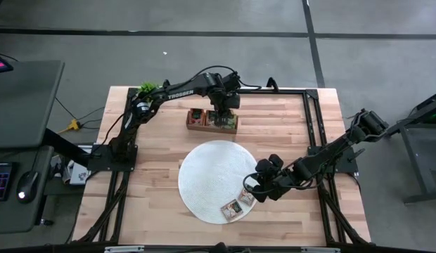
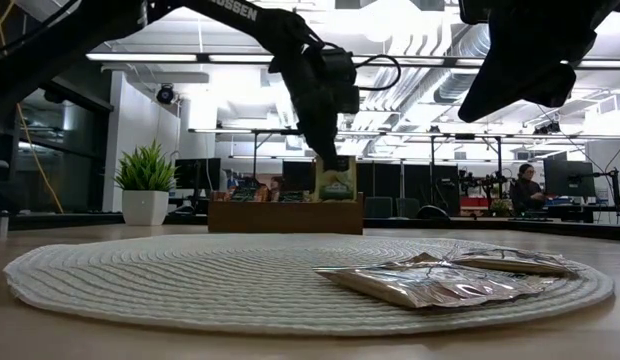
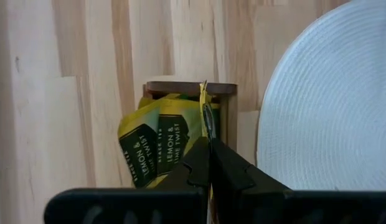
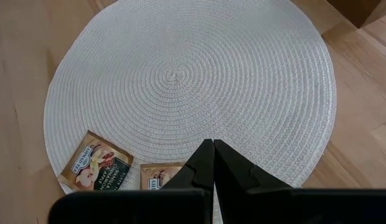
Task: Pick & Place Tea
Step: Put the yellow tea bag into the right section of the wooden organizer, then put the brown tea bag into the middle section of the wooden organizer
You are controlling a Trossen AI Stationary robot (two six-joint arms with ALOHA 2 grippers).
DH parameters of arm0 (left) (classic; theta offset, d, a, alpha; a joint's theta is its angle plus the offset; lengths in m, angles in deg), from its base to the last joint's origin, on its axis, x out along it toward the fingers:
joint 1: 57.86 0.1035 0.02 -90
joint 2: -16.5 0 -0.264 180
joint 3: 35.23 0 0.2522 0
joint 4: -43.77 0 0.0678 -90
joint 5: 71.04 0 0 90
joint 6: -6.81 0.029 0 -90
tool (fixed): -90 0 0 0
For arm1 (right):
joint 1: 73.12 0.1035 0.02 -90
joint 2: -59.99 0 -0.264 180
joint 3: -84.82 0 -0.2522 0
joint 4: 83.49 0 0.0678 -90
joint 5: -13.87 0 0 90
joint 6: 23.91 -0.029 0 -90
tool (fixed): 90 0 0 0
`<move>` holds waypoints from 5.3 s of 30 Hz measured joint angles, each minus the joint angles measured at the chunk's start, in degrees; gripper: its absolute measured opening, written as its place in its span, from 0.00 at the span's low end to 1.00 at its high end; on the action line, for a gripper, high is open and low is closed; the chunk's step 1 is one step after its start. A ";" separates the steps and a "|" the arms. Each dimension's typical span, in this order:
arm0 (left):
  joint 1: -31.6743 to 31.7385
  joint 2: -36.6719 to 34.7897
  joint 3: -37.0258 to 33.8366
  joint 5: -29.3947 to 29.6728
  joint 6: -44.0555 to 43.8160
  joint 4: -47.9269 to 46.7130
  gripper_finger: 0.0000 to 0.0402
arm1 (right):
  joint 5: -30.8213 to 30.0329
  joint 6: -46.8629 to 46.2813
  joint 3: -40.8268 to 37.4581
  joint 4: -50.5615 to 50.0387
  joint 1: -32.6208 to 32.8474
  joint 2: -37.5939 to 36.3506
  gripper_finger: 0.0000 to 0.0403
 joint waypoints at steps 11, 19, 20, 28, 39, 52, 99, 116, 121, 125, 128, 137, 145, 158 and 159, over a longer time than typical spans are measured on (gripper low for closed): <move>0.00 3.65 -0.04 -1.57 -1.09 -0.22 0.00 | -0.24 -0.02 0.00 0.34 0.00 0.01 0.00; -0.11 3.58 0.00 -0.10 -1.20 0.12 0.06 | 0.11 -0.28 0.00 0.48 0.00 0.02 0.00; -0.09 3.58 0.00 0.10 -1.20 0.32 0.08 | 0.17 -0.27 0.00 0.48 0.00 0.02 0.00; 0.00 3.44 0.00 0.24 -1.20 -0.25 0.29 | 0.20 -0.20 0.00 0.48 0.00 0.02 0.00; 0.02 1.42 6.17 7.49 1.90 -4.32 0.39 | 0.12 0.00 0.00 0.41 0.00 0.02 0.00; -2.88 1.58 14.14 6.06 3.14 -14.12 0.40 | 0.77 -2.91 0.00 0.42 2.73 0.02 0.00; -45.46 -0.38 -5.90 11.27 -48.28 4.58 0.19 | 10.28 -8.73 0.00 5.03 8.54 6.95 0.00; -46.91 -1.09 -8.57 10.94 -44.58 23.89 0.00 | 10.47 -15.37 0.00 2.45 8.13 2.70 0.00; -46.34 -1.05 -14.65 7.46 -47.25 39.88 0.00 | 10.62 -17.98 0.00 -8.15 10.66 -3.01 0.00; -46.11 -0.98 -19.45 10.66 -52.84 48.77 0.00 | 7.96 -18.00 0.00 -17.70 14.37 -9.19 0.00; -46.17 -0.98 -22.41 14.88 -61.04 51.61 0.00 | 6.04 -17.70 0.02 -24.86 16.07 -13.85 0.00; -51.83 -0.94 -23.47 33.24 -81.76 51.40 0.00 | 1.38 -7.22 0.02 -30.07 17.57 -21.46 0.00; -59.40 -0.96 -23.43 41.78 -100.25 34.13 0.00 | 2.10 3.10 0.02 -28.20 15.17 -21.33 0.00; -58.40 -0.96 -22.47 41.20 -86.05 30.84 0.00 | 4.36 7.68 -11.67 4.98 11.90 -21.29 0.00; -58.36 -0.96 -22.47 41.11 -86.01 29.79 0.00 | 4.61 7.04 -12.95 7.03 11.82 -21.29 0.00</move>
